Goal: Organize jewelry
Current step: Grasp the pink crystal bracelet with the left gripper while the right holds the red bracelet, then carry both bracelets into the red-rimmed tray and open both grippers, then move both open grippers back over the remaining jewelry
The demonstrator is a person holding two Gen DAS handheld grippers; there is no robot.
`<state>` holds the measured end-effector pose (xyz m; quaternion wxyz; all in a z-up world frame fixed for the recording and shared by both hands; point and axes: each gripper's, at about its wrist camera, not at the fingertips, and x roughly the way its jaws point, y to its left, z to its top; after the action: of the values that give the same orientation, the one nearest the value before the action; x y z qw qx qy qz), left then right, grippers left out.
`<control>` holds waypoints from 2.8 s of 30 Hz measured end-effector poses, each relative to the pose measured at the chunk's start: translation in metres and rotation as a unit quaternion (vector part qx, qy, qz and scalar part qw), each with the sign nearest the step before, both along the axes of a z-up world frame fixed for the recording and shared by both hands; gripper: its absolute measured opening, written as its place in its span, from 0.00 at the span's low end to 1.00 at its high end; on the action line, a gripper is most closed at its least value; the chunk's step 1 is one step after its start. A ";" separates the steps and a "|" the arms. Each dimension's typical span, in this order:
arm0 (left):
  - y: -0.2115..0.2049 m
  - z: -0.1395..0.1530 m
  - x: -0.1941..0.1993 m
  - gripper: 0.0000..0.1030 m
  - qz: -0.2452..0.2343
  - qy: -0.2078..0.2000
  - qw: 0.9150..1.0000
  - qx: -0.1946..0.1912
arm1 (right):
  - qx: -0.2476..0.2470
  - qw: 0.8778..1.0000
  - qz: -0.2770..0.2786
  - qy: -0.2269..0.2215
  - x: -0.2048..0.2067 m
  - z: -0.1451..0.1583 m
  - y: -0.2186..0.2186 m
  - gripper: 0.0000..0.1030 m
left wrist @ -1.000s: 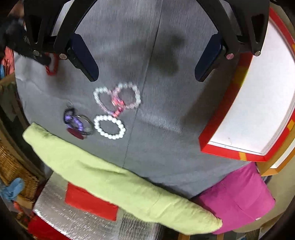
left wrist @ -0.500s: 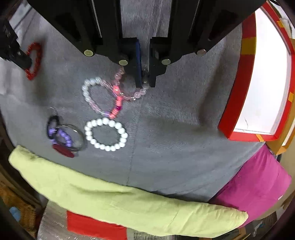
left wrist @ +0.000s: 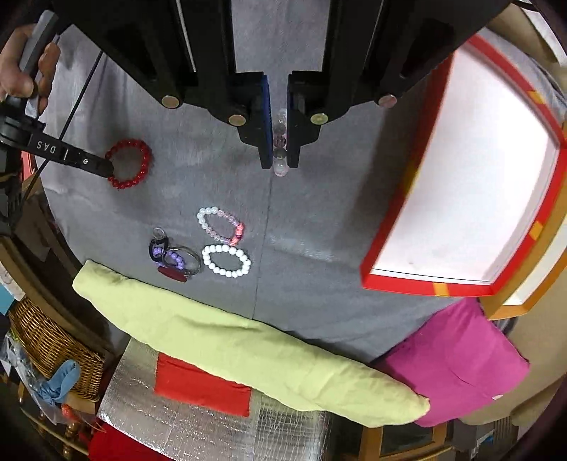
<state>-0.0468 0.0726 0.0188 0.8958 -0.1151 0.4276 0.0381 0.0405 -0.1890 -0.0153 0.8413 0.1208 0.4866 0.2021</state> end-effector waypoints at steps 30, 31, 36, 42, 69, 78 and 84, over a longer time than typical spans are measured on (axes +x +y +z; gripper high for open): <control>0.193 0.027 -0.075 0.07 0.136 -0.037 0.989 -0.030 | 0.020 0.977 0.202 -0.068 -0.075 0.091 0.243 0.10; 0.198 0.023 -0.073 0.07 0.140 -0.034 0.989 -0.033 | 0.020 0.976 0.208 -0.066 -0.074 0.090 0.254 0.10; 0.217 0.010 -0.071 0.07 0.149 -0.025 0.988 -0.044 | 0.017 0.972 0.230 -0.048 -0.065 0.078 0.298 0.10; 0.229 -0.002 -0.057 0.07 0.149 -0.015 0.988 -0.047 | 0.012 0.970 0.241 -0.024 -0.052 0.055 0.329 0.10; 0.254 -0.037 -0.025 0.07 0.180 0.047 0.982 0.010 | -0.058 0.972 0.229 -0.006 -0.005 -0.002 0.354 0.14; 0.244 -0.001 -0.040 0.57 0.221 0.020 0.974 0.037 | -0.044 0.980 0.186 -0.049 -0.011 0.037 0.304 0.74; 0.201 0.029 -0.043 0.60 0.208 -0.016 0.976 0.058 | -0.068 0.988 0.132 -0.034 -0.009 0.041 0.224 0.95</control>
<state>-0.0894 0.2733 0.0478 0.8800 -0.1499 0.3774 0.2462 0.0320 0.0351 0.0253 0.8295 -0.0088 0.4824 0.2812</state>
